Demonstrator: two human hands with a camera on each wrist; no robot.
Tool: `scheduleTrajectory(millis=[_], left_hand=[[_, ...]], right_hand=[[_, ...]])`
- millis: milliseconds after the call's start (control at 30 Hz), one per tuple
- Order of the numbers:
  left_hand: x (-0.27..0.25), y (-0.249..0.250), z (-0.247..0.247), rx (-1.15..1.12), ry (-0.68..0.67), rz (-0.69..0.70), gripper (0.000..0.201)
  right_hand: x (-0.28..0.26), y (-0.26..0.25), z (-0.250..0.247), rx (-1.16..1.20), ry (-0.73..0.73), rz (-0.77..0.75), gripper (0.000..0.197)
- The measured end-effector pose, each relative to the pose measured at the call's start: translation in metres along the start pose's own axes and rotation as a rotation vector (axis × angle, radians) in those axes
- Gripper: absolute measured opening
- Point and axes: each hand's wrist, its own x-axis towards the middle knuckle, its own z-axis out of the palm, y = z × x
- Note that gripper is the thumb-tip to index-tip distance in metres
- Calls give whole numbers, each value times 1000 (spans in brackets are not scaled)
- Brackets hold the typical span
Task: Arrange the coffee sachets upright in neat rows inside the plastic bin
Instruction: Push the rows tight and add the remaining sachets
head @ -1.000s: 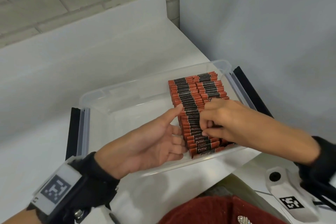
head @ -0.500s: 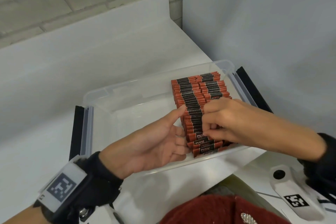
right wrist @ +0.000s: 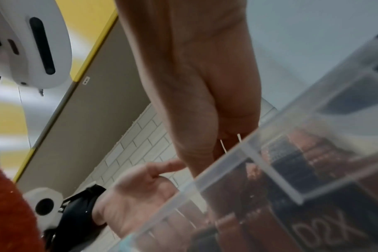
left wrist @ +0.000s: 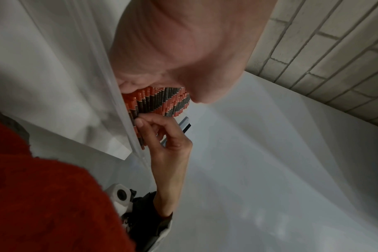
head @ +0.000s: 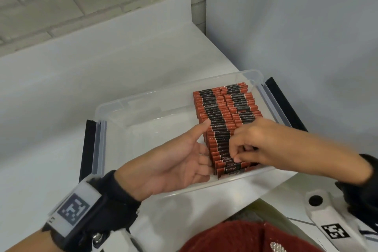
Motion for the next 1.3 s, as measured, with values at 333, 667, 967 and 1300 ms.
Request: scheduleTrajectory(millis=[333,667,967,1300], left_hand=[[0,6,3,-2,103,18,52],[7,4,-2,30,72,-36,71],[3,5,2,175,0,-124,80],[4,8,-6,95,190,-12,92]], right_hand=[[-25,-5,-18,10,43,14,47],[-41,-5,-10,50,-128,-62,53],[-44,-9,-6,170,-60,-45,55],[-61,-13,-10,265,214,32,39]])
